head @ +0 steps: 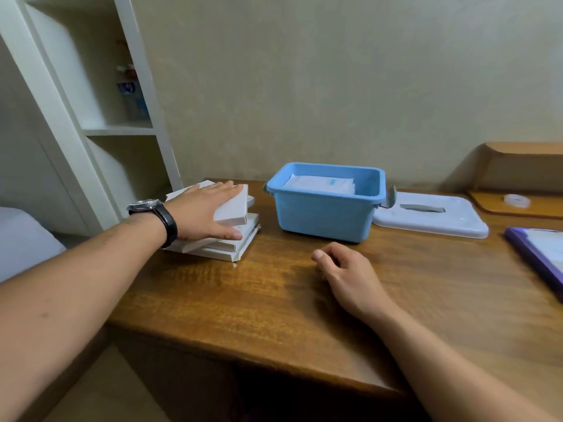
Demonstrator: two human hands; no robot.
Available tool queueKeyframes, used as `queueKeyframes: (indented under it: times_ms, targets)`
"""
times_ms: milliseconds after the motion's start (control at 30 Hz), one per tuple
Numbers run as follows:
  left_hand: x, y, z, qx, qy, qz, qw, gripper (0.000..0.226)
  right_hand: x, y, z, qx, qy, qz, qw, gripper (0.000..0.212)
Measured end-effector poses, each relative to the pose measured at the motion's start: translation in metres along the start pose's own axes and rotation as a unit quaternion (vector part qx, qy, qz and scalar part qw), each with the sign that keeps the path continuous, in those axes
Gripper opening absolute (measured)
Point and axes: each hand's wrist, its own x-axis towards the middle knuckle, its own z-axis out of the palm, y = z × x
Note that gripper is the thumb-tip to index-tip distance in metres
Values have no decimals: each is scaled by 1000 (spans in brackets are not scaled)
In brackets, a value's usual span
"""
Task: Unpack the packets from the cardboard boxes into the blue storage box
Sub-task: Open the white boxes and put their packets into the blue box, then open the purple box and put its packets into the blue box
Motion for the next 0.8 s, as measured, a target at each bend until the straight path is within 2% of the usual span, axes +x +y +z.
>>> queueKeyframes:
  times_ms: [133,200,267,367,467,633,700,800]
  targets:
    - [-1,14,-11,-5,5,-1,1000,119,-4,3,-6,20,20,14,1000,26]
    - [-7,30,-15,-14,34,2,999,116,-6,4,-8,21,25,18,999,26]
    - [-18,60,-14,-45,107,27,993,104,-7,3,-11,28,30,27,999,23]
    - [-35,131,3,-102,196,92,971,72,-7,5,-18,23,71,25,997,15]
    - [-38,203,35,-133,178,140,965,58,-10,15,-40,28,117,37,992,17]
    - [-9,289,74,-219,94,138,961,46,-40,46,-118,-38,220,70,972,28]
    - [9,315,80,-221,81,133,963,45,-55,62,-158,-80,278,82,954,28]
    - [34,350,82,-213,67,134,965,45,-69,93,-219,-178,375,121,902,34]
